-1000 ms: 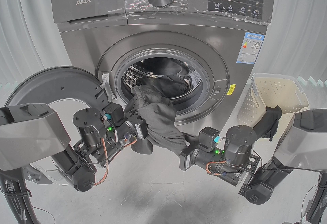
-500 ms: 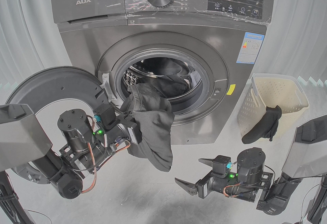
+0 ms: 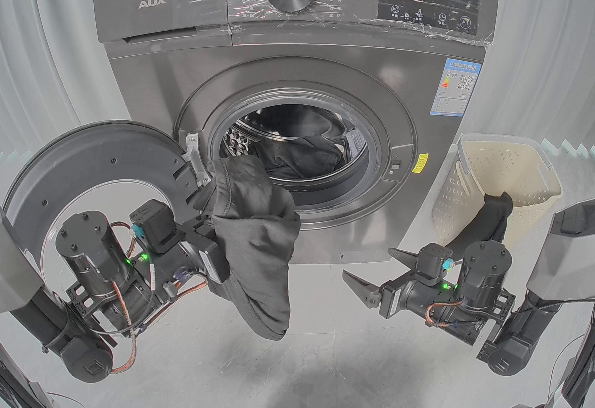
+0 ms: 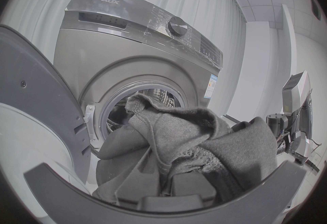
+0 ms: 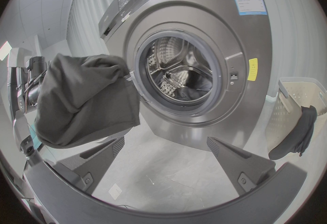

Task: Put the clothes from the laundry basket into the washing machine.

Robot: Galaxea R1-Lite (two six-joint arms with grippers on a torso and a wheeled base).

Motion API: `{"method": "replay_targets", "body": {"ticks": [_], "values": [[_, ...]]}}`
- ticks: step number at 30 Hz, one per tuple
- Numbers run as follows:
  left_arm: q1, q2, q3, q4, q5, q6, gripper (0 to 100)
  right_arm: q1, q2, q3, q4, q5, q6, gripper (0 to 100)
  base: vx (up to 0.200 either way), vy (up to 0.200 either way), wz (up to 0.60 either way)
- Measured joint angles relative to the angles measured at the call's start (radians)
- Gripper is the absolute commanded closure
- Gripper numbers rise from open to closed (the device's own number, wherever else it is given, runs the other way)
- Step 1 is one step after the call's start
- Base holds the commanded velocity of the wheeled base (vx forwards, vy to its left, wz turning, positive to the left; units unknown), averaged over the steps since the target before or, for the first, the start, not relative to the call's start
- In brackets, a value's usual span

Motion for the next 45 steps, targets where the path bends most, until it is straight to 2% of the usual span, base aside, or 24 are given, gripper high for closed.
{"method": "replay_targets", "body": {"ticks": [4, 7, 9, 19, 25, 34, 40, 45], "values": [[0.001, -0.009, 0.021, 0.000, 0.015, 0.005, 100, -0.033, -0.001, -0.001, 0.000, 0.001, 0.004, 0, 0.000, 0.000, 0.00], [-0.003, -0.012, 0.030, -0.001, 0.064, 0.007, 100, -0.046, -0.002, 0.001, 0.000, 0.001, 0.004, 0, 0.000, 0.000, 0.00], [-0.006, -0.014, 0.041, 0.000, 0.076, 0.007, 100, -0.053, -0.003, 0.003, 0.000, 0.001, 0.004, 0, 0.000, 0.000, 0.00], [-0.025, -0.015, 0.092, 0.000, 0.077, 0.006, 100, -0.059, -0.004, 0.005, -0.001, 0.000, 0.006, 0, 0.000, 0.000, 0.00], [-0.035, -0.008, 0.094, 0.000, 0.073, 0.004, 100, -0.058, -0.004, 0.005, -0.001, 0.000, 0.006, 0, 0.200, 0.000, 0.00], [-0.058, 0.005, 0.085, 0.000, 0.076, 0.006, 100, -0.054, -0.004, 0.004, -0.002, 0.000, 0.007, 0, 0.000, 0.000, 0.00], [-0.067, 0.020, 0.086, 0.000, 0.076, 0.007, 100, -0.051, -0.004, 0.004, -0.002, 0.000, 0.007, 0, 0.200, 0.000, 0.00], [-0.078, 0.030, 0.084, 0.000, 0.080, 0.007, 100, -0.050, -0.004, 0.004, -0.002, 0.000, 0.007, 0, 0.000, 0.000, 0.00]]}}
